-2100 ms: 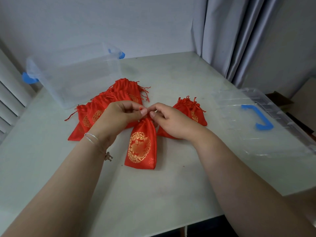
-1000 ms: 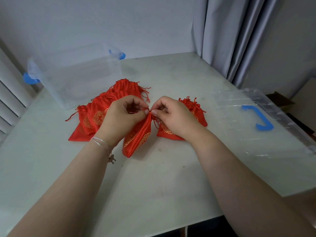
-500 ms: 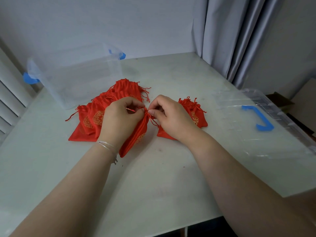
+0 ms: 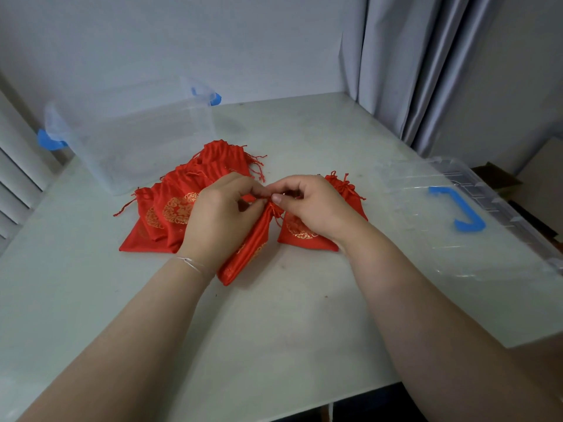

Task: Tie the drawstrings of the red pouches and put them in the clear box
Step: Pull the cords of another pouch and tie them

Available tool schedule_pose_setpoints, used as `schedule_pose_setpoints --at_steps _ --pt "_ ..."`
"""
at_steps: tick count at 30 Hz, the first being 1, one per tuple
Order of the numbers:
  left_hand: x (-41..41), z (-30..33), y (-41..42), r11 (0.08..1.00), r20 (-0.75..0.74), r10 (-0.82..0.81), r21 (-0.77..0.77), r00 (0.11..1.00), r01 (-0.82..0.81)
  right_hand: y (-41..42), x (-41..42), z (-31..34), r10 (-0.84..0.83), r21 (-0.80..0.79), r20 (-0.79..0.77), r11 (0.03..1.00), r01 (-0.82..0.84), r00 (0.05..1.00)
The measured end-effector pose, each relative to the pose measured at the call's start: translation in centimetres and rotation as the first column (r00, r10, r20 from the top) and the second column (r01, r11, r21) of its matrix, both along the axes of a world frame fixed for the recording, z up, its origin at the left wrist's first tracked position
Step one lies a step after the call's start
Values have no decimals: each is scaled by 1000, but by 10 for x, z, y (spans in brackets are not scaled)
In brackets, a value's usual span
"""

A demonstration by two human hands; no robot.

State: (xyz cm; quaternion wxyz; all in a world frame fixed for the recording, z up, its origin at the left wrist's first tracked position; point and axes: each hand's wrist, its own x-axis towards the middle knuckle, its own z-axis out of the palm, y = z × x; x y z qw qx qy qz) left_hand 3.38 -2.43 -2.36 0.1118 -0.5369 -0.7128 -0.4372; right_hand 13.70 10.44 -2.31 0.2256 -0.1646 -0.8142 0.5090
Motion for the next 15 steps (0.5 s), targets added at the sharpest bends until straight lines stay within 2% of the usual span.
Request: schedule_pose_setpoints --at_steps 3,6,15 --pt "-2 -2 0 1000 -92 -1 0 996 1 3 2 1 31 -78 6 996 -31 999" --pt "-3 -5 0 1000 -161 -13 -10 987 12 6 5 1 40 -90 30 995 -37 999" --pt "-8 -5 1 999 -179 -46 -31 983 41 2 7 6 26 37 119 999 -31 993"
